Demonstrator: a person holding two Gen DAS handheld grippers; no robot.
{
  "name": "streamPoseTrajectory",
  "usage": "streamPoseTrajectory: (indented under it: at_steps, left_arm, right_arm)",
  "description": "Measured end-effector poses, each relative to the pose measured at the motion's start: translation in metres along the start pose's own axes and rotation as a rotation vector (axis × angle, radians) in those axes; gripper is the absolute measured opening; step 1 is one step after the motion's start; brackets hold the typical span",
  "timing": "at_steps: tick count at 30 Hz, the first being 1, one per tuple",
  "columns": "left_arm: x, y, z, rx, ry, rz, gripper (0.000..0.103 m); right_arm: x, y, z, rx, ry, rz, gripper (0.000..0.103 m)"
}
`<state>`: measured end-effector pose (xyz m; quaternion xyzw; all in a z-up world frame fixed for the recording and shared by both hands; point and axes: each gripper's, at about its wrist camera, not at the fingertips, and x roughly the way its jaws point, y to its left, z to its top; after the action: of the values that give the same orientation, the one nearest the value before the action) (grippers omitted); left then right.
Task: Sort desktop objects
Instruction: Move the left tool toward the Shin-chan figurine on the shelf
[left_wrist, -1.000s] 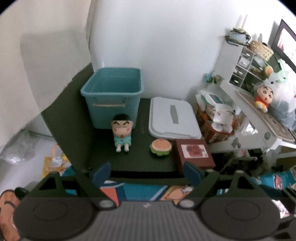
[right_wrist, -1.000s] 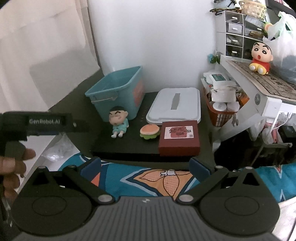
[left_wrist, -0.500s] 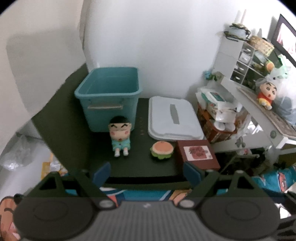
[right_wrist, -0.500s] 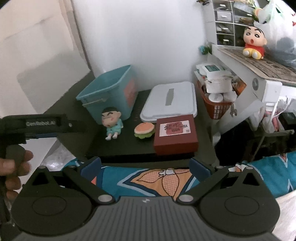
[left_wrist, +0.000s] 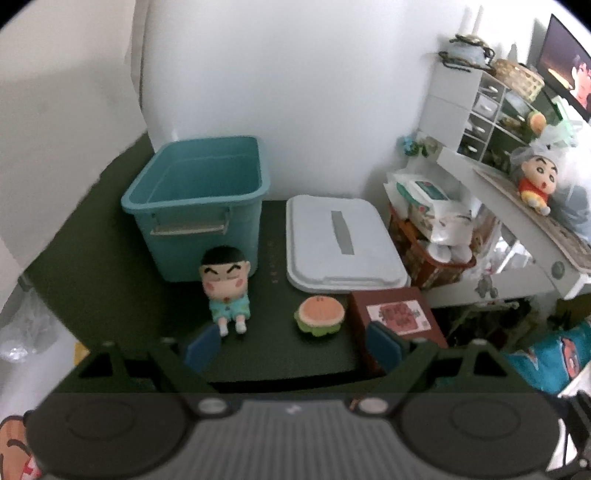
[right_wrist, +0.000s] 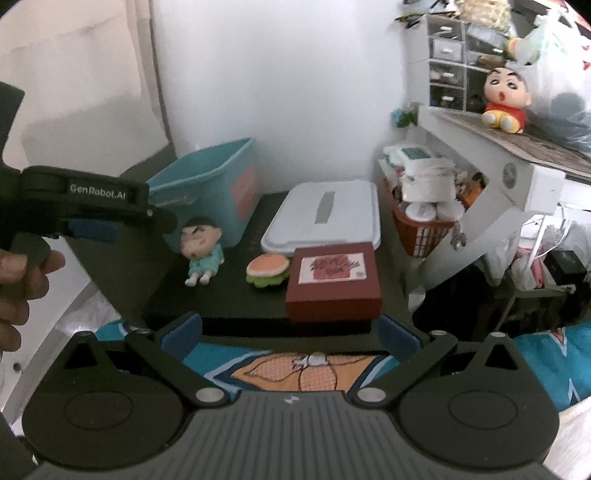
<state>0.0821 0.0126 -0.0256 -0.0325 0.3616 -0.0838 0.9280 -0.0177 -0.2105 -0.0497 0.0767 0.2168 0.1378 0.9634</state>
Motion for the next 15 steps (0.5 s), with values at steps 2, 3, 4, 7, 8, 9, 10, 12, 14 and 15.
streamPoseTrajectory:
  at_steps: [2, 3, 4, 7, 8, 9, 10, 12, 14, 15]
  left_arm:
    - [0.004, -0.001, 0.003, 0.016, -0.005, -0.003, 0.088]
    - [0.005, -0.001, 0.005, 0.021, -0.007, -0.005, 0.088]
    - [0.007, -0.001, 0.007, 0.024, -0.010, -0.007, 0.088]
    - [0.009, -0.002, 0.010, 0.040, -0.025, -0.019, 0.089]
    - [0.010, -0.002, 0.010, 0.044, -0.028, -0.021, 0.089]
    - [0.011, 0.000, 0.010, 0.045, -0.029, -0.023, 0.089]
    - [0.013, 0.002, 0.009, 0.045, -0.031, -0.023, 0.089]
    - [0.018, 0.007, 0.009, 0.042, -0.031, -0.022, 0.089]
    - [0.024, 0.015, 0.010, 0.022, -0.031, -0.022, 0.089]
    - [0.025, 0.019, 0.010, 0.013, -0.036, -0.023, 0.089]
  right_arm:
    - [0.001, -0.003, 0.000, 0.010, -0.023, 0.011, 0.103]
    - [0.003, -0.005, 0.001, 0.015, -0.031, 0.015, 0.103]
    - [0.005, -0.005, 0.001, 0.020, -0.033, 0.017, 0.103]
    - [0.013, -0.004, 0.002, 0.015, -0.045, 0.043, 0.103]
    - [0.015, -0.003, 0.001, 0.008, -0.056, 0.046, 0.103]
    - [0.017, 0.000, 0.001, -0.002, -0.078, 0.046, 0.103]
    - [0.019, 0.002, 0.000, -0.010, -0.089, 0.046, 0.103]
    - [0.024, 0.006, 0.001, -0.022, -0.094, 0.050, 0.103]
    - [0.032, 0.009, 0.002, -0.036, -0.075, 0.065, 0.103]
    - [0.036, 0.012, 0.002, -0.044, -0.077, 0.067, 0.103]
